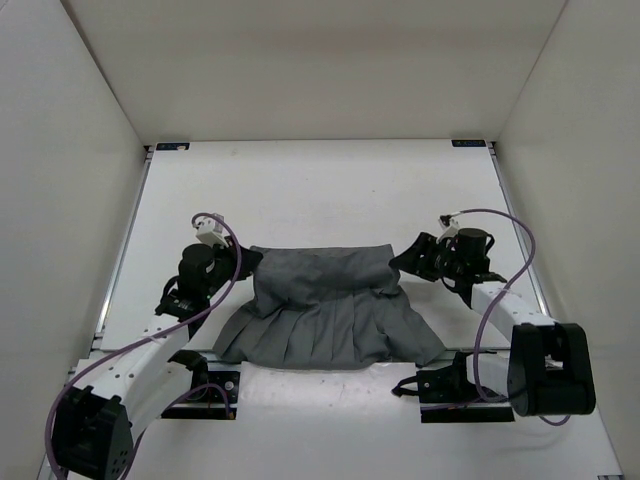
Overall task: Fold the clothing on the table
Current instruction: Flatten the skirt out, then fold the skirt
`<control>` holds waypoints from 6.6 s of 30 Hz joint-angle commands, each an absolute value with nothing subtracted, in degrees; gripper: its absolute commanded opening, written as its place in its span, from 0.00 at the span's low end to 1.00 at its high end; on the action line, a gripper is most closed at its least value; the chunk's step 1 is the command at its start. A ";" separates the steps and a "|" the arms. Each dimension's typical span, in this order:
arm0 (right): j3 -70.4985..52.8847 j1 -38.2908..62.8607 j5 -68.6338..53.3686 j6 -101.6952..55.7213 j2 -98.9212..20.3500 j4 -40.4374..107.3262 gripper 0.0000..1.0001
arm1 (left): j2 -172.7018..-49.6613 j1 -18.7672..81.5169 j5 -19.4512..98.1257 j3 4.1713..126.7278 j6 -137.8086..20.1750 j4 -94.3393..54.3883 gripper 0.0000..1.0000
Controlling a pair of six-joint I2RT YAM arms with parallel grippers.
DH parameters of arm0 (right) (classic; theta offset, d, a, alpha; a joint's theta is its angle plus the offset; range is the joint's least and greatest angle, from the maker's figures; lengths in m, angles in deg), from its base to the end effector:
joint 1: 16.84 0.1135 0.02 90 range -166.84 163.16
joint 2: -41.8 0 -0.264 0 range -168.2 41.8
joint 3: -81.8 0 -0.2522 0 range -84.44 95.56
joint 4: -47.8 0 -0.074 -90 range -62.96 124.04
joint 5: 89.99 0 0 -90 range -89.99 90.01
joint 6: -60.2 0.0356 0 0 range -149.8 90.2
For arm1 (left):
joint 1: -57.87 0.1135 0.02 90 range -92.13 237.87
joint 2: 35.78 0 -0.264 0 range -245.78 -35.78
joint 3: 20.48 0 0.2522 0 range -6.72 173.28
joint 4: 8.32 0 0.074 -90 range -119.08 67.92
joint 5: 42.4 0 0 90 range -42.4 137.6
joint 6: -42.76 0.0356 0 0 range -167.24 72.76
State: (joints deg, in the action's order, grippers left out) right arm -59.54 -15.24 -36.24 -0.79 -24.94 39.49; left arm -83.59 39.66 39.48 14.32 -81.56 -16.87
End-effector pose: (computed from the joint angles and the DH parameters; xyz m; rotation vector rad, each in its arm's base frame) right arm 0.2203 0.0272 0.1764 0.1683 2.2314 0.9915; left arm 0.1789 -0.0642 0.2122 -0.1860 2.0086 -0.7346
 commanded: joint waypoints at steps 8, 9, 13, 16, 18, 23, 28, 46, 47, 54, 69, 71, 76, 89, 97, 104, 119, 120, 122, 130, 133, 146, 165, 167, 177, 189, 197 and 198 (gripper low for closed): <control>-54.74 -18.95 -49.03 3.25 -36.42 64.28 0.55 | -82.97 39.51 39.95 13.23 -81.60 -15.48 0.00; -54.13 -18.95 -49.56 3.25 -37.82 64.62 0.56 | -82.45 39.51 39.43 13.14 -81.78 -15.31 0.00; -50.88 -20.09 -51.49 5.44 -43.53 65.07 0.63 | -82.27 39.59 40.21 12.70 -81.78 -14.87 0.00; -45.96 -18.43 -50.37 3.17 -48.10 61.03 0.64 | -82.88 39.68 40.39 12.62 -81.78 -14.96 0.00; -44.19 -17.11 -49.22 0.71 -50.48 58.74 0.63 | -82.88 39.59 40.30 12.01 -81.95 -14.53 0.00; -35.24 -12.81 -45.00 -6.40 -57.51 49.89 0.60 | -83.06 39.86 40.22 12.35 -81.95 -14.52 0.00; -29.08 -9.73 -40.53 -11.43 -61.73 43.63 0.59 | -83.06 40.29 39.69 11.91 -82.04 -13.91 0.00; -18.09 3.10 -12.06 -23.38 -67.89 25.00 0.58 | -82.53 40.74 39.87 11.47 -82.22 -13.38 0.00; -17.74 3.20 -9.77 -23.65 -67.98 23.25 0.58 | -82.45 40.39 39.95 11.56 -82.39 -13.55 0.00; -17.99 6.09 -2.73 -25.76 -68.51 20.51 0.56 | -82.36 40.30 39.95 11.47 -82.39 -13.12 0.00; -12.29 10.93 1.94 -25.77 -74.13 11.03 0.39 | -80.95 41.09 40.04 11.39 -82.92 -13.81 0.00; -10.88 11.11 0.98 -26.02 -75.45 8.82 0.24 | -80.69 41.18 40.30 11.39 -82.75 -13.47 0.00; -10.79 11.37 -2.18 -24.80 -75.45 7.67 0.00 | -80.42 41.17 40.39 11.30 -82.74 -13.82 0.00; -20.71 2.24 -22.05 -23.30 -41.20 19.08 0.00 | -81.30 42.93 38.54 21.13 -79.23 -18.91 0.00; -19.69 -11.82 -33.64 -19.87 -32.28 36.14 0.00 | -98.14 47.93 37.24 41.75 -76.51 -14.18 0.00; 5.10 -15.78 -36.10 -21.01 -43.80 33.25 0.00 | -114.96 50.32 29.75 67.27 -75.98 -13.02 0.00; -36.86 -8.32 -28.28 -25.59 -13.95 29.92 0.00 | -85.04 42.32 32.04 25.04 -79.66 -10.37 0.00; -38.11 -8.49 -29.51 -24.71 -9.49 29.47 0.00 | -80.91 41.53 32.22 22.66 -79.41 -11.17 0.00; -38.92 -9.19 -30.83 -23.65 -5.08 26.07 0.00 | -75.62 42.31 33.27 23.16 -78.18 -17.56 0.00; -30.21 -9.63 -33.65 -23.56 -3.54 21.91 0.00 | -72.68 42.94 33.09 34.06 -76.50 -24.37 0.00; -30.39 -10.25 -34.44 -23.74 -6.97 25.33 0.00 | -77.86 43.81 32.75 34.94 -76.42 -20.70 0.00; 8.50 -11.39 -32.77 -31.03 -37.91 23.42 0.00 | -113.19 46.79 29.58 75.24 -71.41 -19.52 0.00; -50.77 -7.44 -33.12 -19.52 -13.59 34.33 0.00 | -91.27 38.81 33.70 17.73 -81.08 -14.04 0.00; -53.14 -4.64 -29.37 -19.08 -5.27 27.05 0.00 | -82.92 34.25 37.73 14.82 -81.77 -20.19 0.00; -55.97 -10.25 -37.26 -15.13 6.90 20.05 0.00 | -63.01 40.13 35.82 11.21 -85.12 -31.85 0.00; -39.11 -14.55 -37.52 -13.19 -21.18 36.38 0.00 | -91.37 43.02 42.58 27.72 -80.02 -17.61 0.00; -28.22 -12.89 -30.06 -12.83 -50.19 43.63 0.00 | -119.25 45.57 44.70 35.81 -80.81 -8.37 0.05; -27.58 -12.80 -29.18 -12.93 -51.79 42.58 0.00 | -122.75 45.57 44.52 37.12 -80.64 -7.85 0.03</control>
State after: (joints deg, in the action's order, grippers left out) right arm -31.32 -13.47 -33.66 -12.33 -47.87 39.03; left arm -117.47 44.57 41.77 34.25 -81.72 -11.05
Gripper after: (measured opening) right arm 0.004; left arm 0.153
